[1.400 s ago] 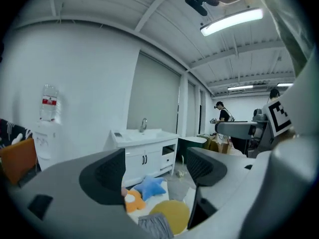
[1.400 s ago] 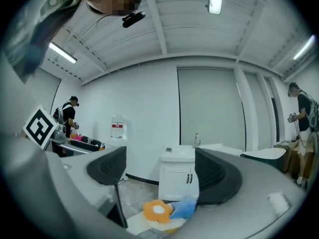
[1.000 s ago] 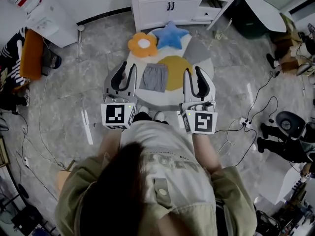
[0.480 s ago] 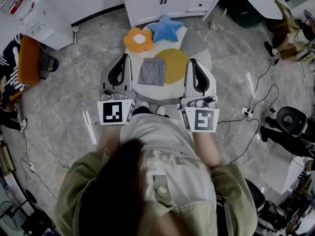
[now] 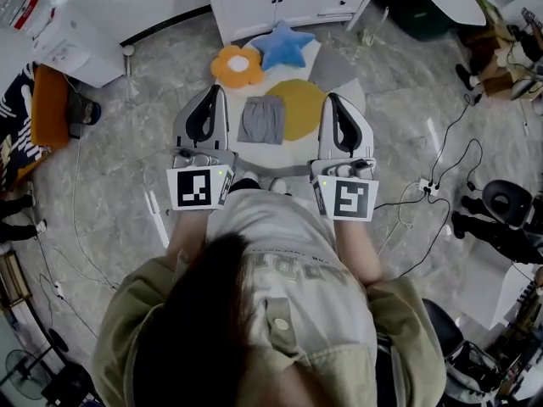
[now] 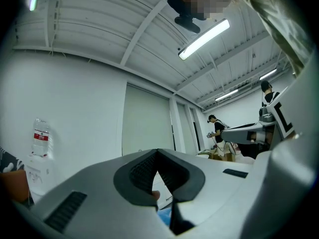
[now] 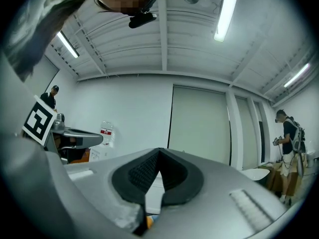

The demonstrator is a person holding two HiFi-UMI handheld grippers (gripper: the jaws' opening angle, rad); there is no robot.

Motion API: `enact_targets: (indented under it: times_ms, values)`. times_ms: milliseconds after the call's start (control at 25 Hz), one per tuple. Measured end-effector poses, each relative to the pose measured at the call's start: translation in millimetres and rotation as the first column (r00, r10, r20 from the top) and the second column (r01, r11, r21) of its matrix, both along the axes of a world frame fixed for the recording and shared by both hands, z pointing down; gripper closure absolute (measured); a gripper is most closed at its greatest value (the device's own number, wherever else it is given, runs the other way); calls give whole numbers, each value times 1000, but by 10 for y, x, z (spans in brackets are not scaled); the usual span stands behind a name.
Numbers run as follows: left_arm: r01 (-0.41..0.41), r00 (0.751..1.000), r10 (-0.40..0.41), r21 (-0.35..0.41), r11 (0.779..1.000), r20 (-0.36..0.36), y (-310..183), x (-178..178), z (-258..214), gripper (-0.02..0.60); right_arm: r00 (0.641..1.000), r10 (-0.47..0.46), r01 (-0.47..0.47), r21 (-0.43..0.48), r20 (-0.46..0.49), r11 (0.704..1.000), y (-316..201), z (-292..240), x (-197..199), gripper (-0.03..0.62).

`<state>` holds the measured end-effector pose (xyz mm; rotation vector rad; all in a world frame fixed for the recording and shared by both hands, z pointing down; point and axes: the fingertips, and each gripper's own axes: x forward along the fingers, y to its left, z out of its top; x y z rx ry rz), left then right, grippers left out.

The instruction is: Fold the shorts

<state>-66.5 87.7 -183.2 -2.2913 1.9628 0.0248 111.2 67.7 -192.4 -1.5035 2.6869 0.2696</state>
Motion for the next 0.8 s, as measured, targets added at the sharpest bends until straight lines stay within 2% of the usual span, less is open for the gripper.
enact_targets:
  times_ms: [160,360,600,800]
  values:
    - [-6,1000,6,3,1000,9,-22,15,-3,572,1000,-2,2,38,-5,999,9,-65,-20,595]
    - [-9,1000,9,8,1000,12,-49,29,-3,572,998,13,-16,53,57,998,-28,-211,-63,595]
    - [-4,1000,4,7,1000,13,-81,57,0,572,998,22,-25,61,52,998,-54,-209,-23,595]
    - [-19,999,20,4,1000,-31,-96,80,-37,572,998,28,-32,68,50,997,-41,-243,-22,595]
